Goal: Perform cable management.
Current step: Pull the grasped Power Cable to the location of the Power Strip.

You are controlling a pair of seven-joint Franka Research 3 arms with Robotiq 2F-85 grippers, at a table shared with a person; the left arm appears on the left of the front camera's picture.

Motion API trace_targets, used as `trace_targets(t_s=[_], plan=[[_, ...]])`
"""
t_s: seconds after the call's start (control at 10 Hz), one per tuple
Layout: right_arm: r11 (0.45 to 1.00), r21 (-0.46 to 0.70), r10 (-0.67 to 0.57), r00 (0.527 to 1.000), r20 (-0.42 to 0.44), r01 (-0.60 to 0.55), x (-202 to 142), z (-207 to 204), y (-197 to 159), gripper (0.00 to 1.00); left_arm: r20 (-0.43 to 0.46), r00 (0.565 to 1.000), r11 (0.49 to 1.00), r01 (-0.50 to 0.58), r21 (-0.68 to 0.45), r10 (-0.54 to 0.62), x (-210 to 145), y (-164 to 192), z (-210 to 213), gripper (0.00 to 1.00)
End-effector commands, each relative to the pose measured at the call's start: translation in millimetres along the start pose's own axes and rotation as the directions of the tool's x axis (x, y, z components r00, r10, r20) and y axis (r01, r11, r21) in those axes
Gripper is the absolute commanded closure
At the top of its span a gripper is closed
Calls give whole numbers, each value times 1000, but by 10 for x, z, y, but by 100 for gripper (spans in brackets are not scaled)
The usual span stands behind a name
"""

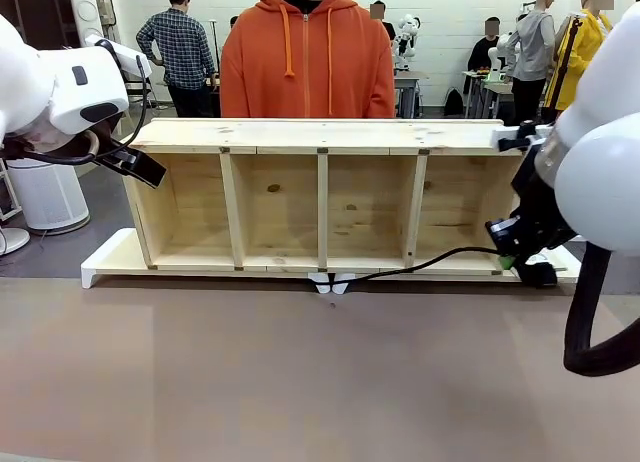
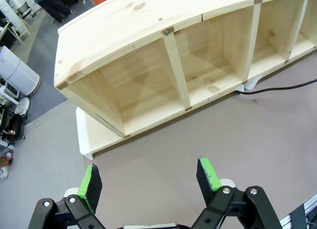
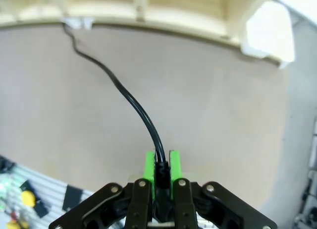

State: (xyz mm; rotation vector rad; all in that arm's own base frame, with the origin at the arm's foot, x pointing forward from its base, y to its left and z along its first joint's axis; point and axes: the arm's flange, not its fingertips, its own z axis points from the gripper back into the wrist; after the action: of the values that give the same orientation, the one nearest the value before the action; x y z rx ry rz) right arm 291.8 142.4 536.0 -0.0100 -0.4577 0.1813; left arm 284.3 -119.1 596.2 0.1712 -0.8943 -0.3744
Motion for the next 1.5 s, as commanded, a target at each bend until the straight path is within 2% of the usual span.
trace_targets(t_s=[0.0, 0.4, 0.7, 0.8, 1.4], plan=[[994, -52, -91, 995, 47, 93, -744, -449, -376, 85, 11, 1000, 1000, 2, 2, -2, 5, -6, -16, 0], [986, -88, -137, 990, 46, 140, -543, -507, -663, 85, 11, 1000, 1000, 2, 2, -2, 5, -6, -16, 0], [982, -102, -155, 986, 62, 161, -405, -578, -588, 85, 11, 1000, 1000, 2, 2, -2, 5, -6, -16, 0], [986, -83, -146, 989, 20, 147, 167, -160, -626, 85, 11, 1000, 1000, 2, 2, -2, 5, -6, -16, 0], [986, -82, -141, 990, 23, 143, 180, -181, -612, 85, 11, 1000, 1000, 2, 2, -2, 5, -6, -16, 0]])
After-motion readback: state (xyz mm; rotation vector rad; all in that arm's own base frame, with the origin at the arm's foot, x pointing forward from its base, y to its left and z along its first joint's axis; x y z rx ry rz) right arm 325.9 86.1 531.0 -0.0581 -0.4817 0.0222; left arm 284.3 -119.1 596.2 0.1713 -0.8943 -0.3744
